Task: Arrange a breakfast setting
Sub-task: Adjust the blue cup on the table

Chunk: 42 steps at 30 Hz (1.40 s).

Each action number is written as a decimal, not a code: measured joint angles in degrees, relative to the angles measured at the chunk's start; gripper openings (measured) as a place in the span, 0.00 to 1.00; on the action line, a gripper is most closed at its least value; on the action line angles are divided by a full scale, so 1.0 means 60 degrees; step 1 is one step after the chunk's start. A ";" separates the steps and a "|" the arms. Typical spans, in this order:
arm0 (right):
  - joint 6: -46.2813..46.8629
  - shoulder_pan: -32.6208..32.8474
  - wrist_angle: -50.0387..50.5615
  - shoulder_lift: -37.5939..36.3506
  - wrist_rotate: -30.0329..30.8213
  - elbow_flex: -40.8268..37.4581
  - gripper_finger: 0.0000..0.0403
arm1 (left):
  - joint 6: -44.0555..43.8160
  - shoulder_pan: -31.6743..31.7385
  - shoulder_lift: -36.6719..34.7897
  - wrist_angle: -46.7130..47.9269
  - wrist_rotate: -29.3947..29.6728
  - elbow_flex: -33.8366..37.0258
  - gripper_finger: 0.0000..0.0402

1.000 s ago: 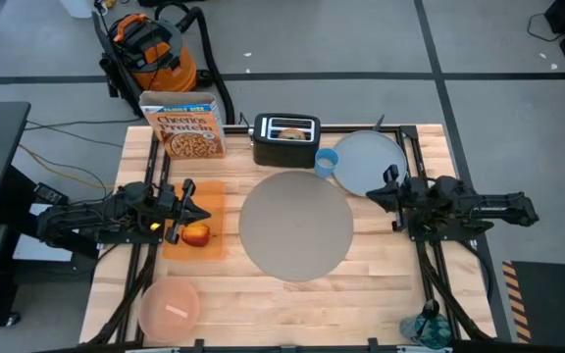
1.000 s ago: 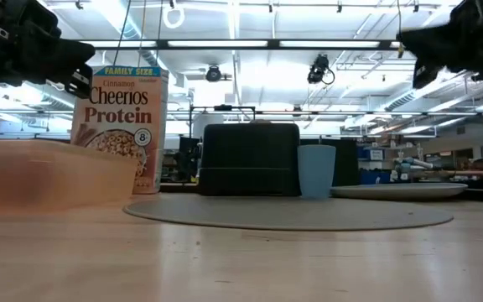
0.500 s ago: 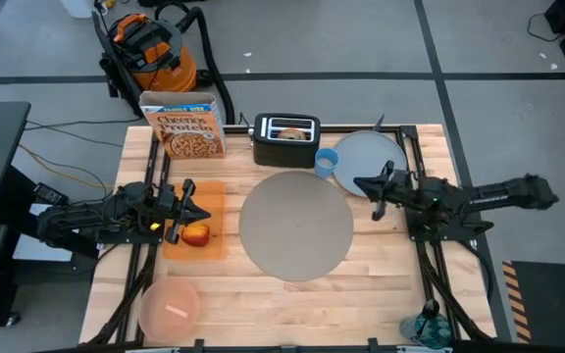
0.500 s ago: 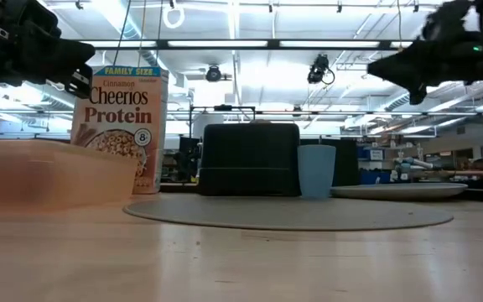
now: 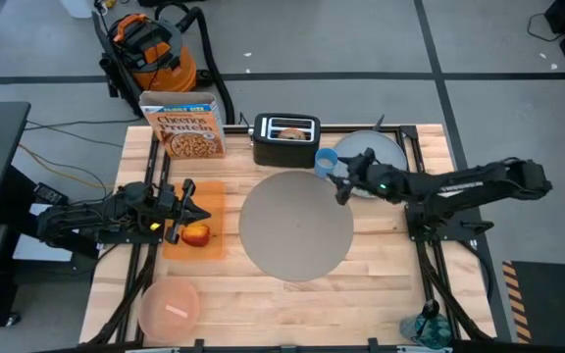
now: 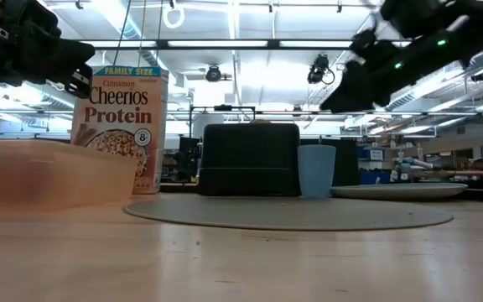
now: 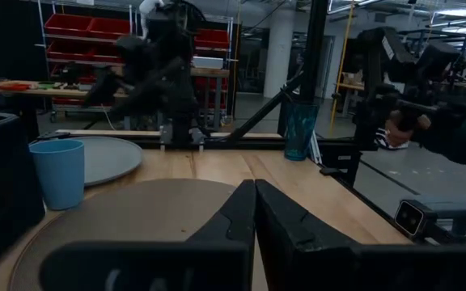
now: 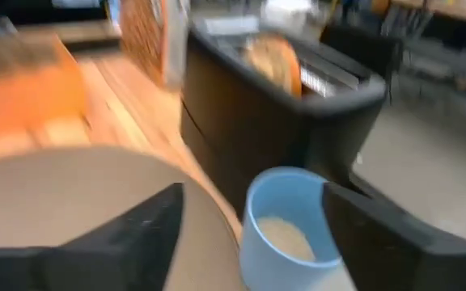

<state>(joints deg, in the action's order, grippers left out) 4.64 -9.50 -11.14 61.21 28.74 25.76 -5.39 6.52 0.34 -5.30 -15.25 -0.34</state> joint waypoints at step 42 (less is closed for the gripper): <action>-0.0561 -0.3009 -0.3187 0.3688 -0.3739 -0.0072 0.97 | 0.0000 0.0000 0.0001 0.0000 0.0000 0.0000 0.04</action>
<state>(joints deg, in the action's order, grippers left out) 1.28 -27.55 -30.26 83.34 6.31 25.32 -5.39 6.52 0.35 -5.30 -15.25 -0.34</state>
